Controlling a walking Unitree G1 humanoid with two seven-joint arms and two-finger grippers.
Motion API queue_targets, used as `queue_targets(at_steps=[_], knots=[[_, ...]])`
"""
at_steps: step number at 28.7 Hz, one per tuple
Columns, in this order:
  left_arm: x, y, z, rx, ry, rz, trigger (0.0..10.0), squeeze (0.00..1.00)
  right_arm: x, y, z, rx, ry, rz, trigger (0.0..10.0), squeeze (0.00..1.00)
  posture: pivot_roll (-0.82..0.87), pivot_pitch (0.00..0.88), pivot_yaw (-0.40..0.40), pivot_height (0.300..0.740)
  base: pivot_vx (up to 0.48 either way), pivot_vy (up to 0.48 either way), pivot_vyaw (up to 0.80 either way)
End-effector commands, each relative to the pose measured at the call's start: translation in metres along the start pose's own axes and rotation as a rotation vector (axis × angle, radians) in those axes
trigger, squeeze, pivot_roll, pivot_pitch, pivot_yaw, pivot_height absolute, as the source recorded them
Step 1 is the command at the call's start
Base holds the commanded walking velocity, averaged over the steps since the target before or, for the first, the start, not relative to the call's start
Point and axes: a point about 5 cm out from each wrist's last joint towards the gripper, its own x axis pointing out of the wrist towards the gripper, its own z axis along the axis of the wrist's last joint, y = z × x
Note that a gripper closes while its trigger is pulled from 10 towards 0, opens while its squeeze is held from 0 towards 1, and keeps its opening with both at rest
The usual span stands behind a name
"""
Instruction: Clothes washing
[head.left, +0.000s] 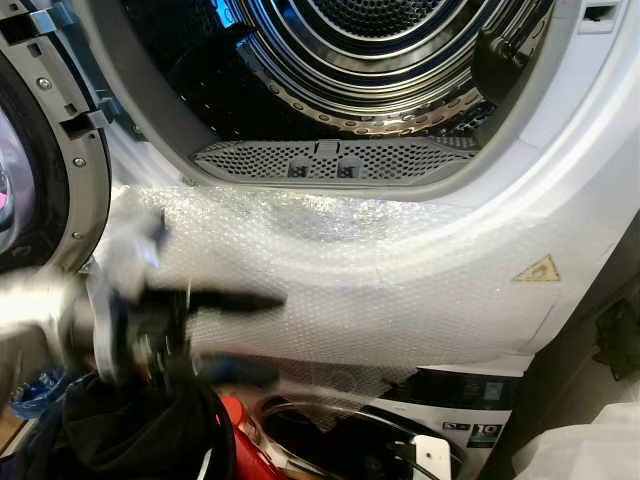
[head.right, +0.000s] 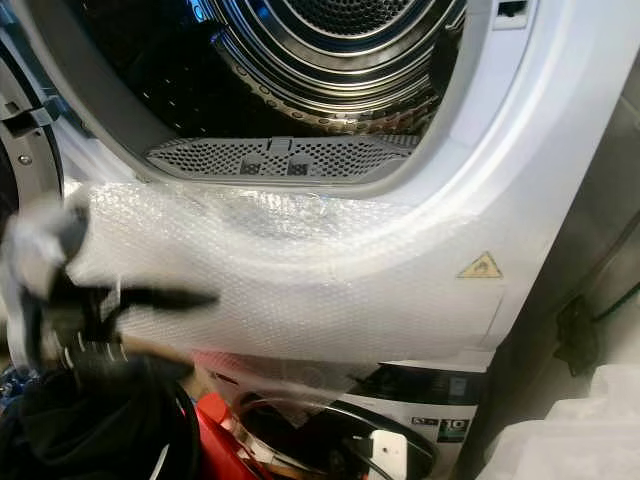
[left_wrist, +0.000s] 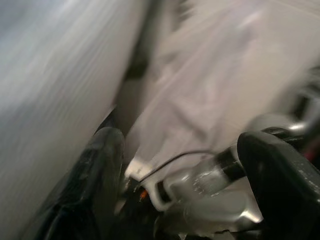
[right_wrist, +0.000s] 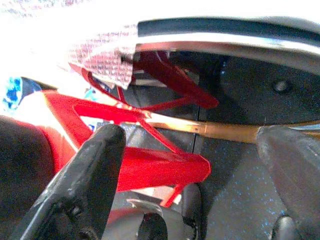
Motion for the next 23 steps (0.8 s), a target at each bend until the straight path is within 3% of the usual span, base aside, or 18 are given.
queue_targets(at_steps=[1, 3, 5, 6, 7, 8, 10, 12, 14, 16, 18, 19, 23], knots=[[-0.005, 0.002, 0.0, 0.064, -0.003, 0.17, 10.0, 0.0, -0.002, 0.004, -0.013, 0.002, 0.053, -0.001, 10.0, 0.0, 0.29, 0.0, 0.171, 0.74, 0.0, 0.0, 0.0], [-0.005, 0.0, -0.007, 0.043, -0.036, 0.252, 10.0, 0.0, -0.003, 0.002, -0.016, 0.005, 0.066, -0.009, 10.0, 0.0, 0.29, 0.0, 0.17, 0.74, 0.0, 0.0, 0.0], [-0.006, 0.004, -0.018, 0.023, -0.062, 0.405, 10.0, 0.0, -0.005, 0.0, -0.022, -0.002, 0.086, -0.015, 10.0, 0.0, 0.29, 0.0, 0.17, 0.74, 0.0, 0.0, 0.0], [-0.006, 0.004, -0.018, 0.023, -0.062, 0.405, 10.0, 0.0, -0.005, 0.0, -0.022, -0.002, 0.086, -0.015, 10.0, 0.0, 0.29, 0.0, 0.17, 0.74, 0.0, 0.0, 0.0], [-0.008, 0.009, -0.026, 0.028, -0.076, 0.517, 10.0, 0.0, -0.006, -0.001, -0.024, -0.007, 0.095, -0.019, 10.0, 0.0, 0.29, 0.0, 0.167, 0.74, 0.0, 0.0, 0.0], [-0.018, 0.015, -0.046, -0.041, -0.128, 0.766, 10.0, 0.0, -0.008, -0.003, -0.029, -0.014, 0.114, -0.027, 10.0, 0.0, 0.3, 0.0, 0.166, 0.74, 0.0, 0.0, 0.0], [-0.027, 0.018, -0.062, -0.082, -0.15, 0.931, 10.0, 0.0, -0.008, -0.003, -0.031, -0.016, 0.122, -0.029, 10.0, 0.0, 0.3, 0.0, 0.166, 0.74, 0.0, 0.0, 0.0], [-0.032, 0.016, -0.074, -0.104, -0.137, 1.015, 10.0, 0.0, -0.009, -0.004, -0.032, -0.019, 0.127, -0.031, 10.0, 0.0, 0.3, 0.0, 0.152, 0.74, 0.0, 0.0, 0.0], [-0.035, 0.011, -0.095, -0.07, -0.041, 1.119, 10.0, 0.0, -0.01, -0.005, -0.034, -0.032, 0.134, -0.028, 10.0, 0.0, 0.31, 0.0, 0.14, 0.74, 0.0, 0.0, 0.0], [-0.038, 0.006, -0.105, -0.057, -0.031, 1.217, 10.0, 0.0, -0.01, -0.006, -0.034, -0.034, 0.136, -0.028, 10.0, 0.0, 0.32, 0.0, 0.133, 0.74, 0.0, 0.0, 0.0], [-0.041, 0.004, -0.105, -0.05, -0.048, 1.274, 10.0, 0.0, -0.01, -0.007, -0.033, -0.035, 0.136, -0.03, 10.0, 0.0, 0.32, 0.0, 0.129, 0.74, 0.0, 0.0, 0.0], [-0.043, 0.002, -0.105, -0.02, -0.067, 1.361, 10.0, 0.0, -0.01, -0.008, -0.032, -0.038, 0.135, -0.032, 10.0, 0.0, 0.32, 0.0, 0.125, 0.74, 0.0, 0.0, 0.0], [-0.046, -0.006, -0.093, 0.121, -0.075, 1.497, 10.0, 0.0, -0.009, -0.01, -0.029, -0.053, 0.133, -0.032, 10.0, 0.0, 0.33, 0.0, 0.12, 0.74, 0.0, 0.0, 0.0]])
